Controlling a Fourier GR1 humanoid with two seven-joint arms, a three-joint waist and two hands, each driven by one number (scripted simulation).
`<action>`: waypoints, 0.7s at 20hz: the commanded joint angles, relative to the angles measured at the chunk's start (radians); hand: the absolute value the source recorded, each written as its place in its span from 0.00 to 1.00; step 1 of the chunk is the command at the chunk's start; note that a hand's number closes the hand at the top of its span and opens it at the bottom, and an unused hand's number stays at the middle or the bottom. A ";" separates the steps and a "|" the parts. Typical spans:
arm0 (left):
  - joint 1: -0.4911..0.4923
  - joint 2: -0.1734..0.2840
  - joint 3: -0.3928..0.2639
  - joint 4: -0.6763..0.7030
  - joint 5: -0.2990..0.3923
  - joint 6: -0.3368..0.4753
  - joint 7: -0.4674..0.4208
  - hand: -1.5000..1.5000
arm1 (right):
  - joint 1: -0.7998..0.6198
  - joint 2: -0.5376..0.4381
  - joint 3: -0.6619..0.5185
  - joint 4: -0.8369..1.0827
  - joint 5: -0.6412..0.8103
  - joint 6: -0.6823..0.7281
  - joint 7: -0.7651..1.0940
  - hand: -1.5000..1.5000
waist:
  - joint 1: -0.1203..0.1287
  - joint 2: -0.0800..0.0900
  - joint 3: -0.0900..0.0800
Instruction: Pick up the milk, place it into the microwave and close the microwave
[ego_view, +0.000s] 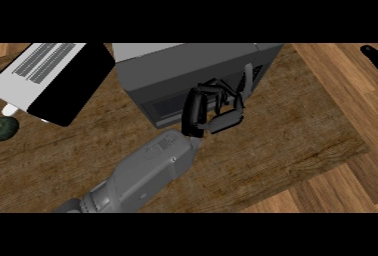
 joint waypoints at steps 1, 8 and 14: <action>-0.077 0.001 0.048 0.092 0.030 -0.014 0.029 1.00 | -0.003 -0.012 0.012 -0.001 -0.031 0.030 0.015 0.00 | -0.007 0.010 -0.002; -0.082 0.001 0.036 0.100 0.054 -0.027 0.003 1.00 | -0.009 -0.038 0.020 0.002 -0.062 0.055 0.038 0.00 | -0.006 0.015 -0.003; -0.084 0.001 0.021 0.108 0.070 -0.028 -0.013 1.00 | -0.016 -0.037 0.022 0.007 -0.093 0.060 0.042 0.00 | -0.006 0.020 -0.002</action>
